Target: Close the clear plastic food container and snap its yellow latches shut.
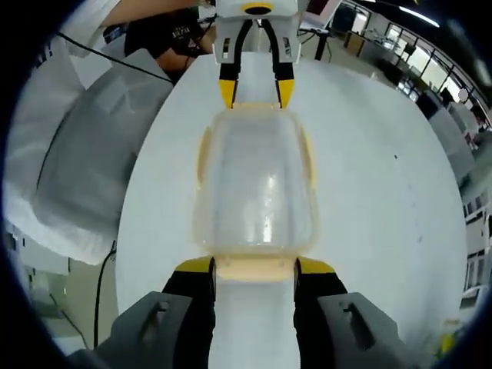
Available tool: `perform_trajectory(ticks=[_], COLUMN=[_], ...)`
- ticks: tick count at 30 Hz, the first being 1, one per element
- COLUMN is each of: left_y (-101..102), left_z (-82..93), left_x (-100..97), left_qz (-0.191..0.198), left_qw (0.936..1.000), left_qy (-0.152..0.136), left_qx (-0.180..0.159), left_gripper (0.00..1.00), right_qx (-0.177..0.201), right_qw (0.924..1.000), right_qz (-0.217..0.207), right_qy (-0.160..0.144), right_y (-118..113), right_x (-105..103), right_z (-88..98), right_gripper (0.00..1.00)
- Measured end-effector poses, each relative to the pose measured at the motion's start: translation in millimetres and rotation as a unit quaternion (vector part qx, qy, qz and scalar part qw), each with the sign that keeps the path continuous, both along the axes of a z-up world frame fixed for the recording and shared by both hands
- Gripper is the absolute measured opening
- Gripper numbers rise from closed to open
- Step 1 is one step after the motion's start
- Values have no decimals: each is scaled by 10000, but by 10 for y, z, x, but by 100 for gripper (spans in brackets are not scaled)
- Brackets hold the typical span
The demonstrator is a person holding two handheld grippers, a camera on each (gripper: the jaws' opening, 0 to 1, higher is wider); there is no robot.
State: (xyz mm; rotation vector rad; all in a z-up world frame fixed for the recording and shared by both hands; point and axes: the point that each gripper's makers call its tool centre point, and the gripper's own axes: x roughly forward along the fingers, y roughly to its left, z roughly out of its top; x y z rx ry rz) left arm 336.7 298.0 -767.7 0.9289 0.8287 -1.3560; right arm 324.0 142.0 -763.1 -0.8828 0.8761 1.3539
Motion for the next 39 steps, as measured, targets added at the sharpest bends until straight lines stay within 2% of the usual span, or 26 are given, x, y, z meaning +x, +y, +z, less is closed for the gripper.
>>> perform_trajectory(ticks=[6, 11, 19, 22, 30, 39], left_y=[-157, -222, -159, -159, -174, -197], left_z=[-46, -113, -163, -169, -172, -175], left_x=[2, 25, 5, -2, 22, 13], left_qz=[-32, -95, -158, -114, -49, -42], left_qw=[10000, 9996, 9981, 9981, 9984, 9988], left_qy=[64, 68, 97, 157, 160, 155], left_qx=[11, 256, 588, 582, 537, 453], left_gripper=[33, 33, 33, 33, 33, 34], right_qx=[-39, -152, -3, -53, -123, -115], right_qw=[10000, 9998, 9998, 9998, 9999, 9999], right_qz=[-29, -56, -51, -32, 43, 66], right_qy=[29, 78, 174, 191, 79, 93], right_y=[-156, -219, -163, -167, -196, -225], right_x=[2, 23, -10, 5, 40, 61], right_z=[-60, -175, -190, -248, -222, -234], right_gripper=[36, 36, 36, 36, 36, 37])
